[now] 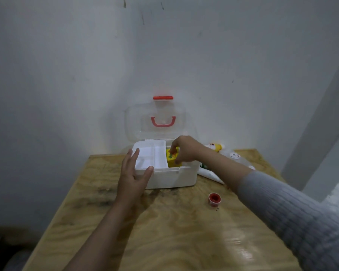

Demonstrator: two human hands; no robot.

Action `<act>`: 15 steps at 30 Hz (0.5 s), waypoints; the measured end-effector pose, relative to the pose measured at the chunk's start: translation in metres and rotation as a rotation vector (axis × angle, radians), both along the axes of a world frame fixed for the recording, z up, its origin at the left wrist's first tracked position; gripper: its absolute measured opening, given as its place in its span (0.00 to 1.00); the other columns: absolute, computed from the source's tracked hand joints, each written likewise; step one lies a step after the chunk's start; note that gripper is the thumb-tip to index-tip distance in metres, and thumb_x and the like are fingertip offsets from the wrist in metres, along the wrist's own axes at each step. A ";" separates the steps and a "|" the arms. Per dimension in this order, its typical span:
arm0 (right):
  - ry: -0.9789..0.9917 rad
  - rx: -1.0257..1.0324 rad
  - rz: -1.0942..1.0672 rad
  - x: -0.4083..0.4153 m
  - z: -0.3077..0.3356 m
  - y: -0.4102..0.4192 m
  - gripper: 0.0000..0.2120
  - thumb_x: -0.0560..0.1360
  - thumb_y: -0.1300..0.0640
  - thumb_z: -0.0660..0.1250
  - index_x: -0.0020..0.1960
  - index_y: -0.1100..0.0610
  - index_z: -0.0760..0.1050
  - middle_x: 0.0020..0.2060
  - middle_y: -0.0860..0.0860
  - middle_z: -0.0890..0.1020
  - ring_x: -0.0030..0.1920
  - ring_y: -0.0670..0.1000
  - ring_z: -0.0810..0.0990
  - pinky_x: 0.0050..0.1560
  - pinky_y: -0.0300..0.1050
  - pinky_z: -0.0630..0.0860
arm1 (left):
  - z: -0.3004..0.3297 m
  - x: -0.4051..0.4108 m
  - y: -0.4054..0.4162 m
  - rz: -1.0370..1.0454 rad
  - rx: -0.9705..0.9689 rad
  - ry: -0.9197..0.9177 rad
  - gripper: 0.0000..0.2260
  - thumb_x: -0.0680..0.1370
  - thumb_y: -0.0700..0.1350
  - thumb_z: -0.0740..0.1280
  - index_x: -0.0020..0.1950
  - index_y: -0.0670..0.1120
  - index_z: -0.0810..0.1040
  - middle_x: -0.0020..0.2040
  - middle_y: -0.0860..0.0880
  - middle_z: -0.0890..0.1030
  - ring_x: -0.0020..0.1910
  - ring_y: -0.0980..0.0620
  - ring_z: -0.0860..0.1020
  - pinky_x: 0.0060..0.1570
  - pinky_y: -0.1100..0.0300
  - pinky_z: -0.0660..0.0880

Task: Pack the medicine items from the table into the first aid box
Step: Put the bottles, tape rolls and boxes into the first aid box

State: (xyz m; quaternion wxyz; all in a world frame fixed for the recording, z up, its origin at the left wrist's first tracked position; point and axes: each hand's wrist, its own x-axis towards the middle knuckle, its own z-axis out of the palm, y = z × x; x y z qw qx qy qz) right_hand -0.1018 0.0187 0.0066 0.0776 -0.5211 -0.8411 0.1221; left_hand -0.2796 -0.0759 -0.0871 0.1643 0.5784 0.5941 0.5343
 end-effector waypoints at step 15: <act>0.347 -0.320 -0.138 0.028 0.026 0.004 0.19 0.66 0.64 0.75 0.56 0.54 0.80 0.51 0.51 0.80 0.46 0.49 0.78 0.45 0.38 0.75 | -0.004 -0.001 0.002 0.007 0.002 0.003 0.29 0.74 0.56 0.67 0.72 0.65 0.59 0.76 0.59 0.56 0.73 0.56 0.57 0.67 0.49 0.66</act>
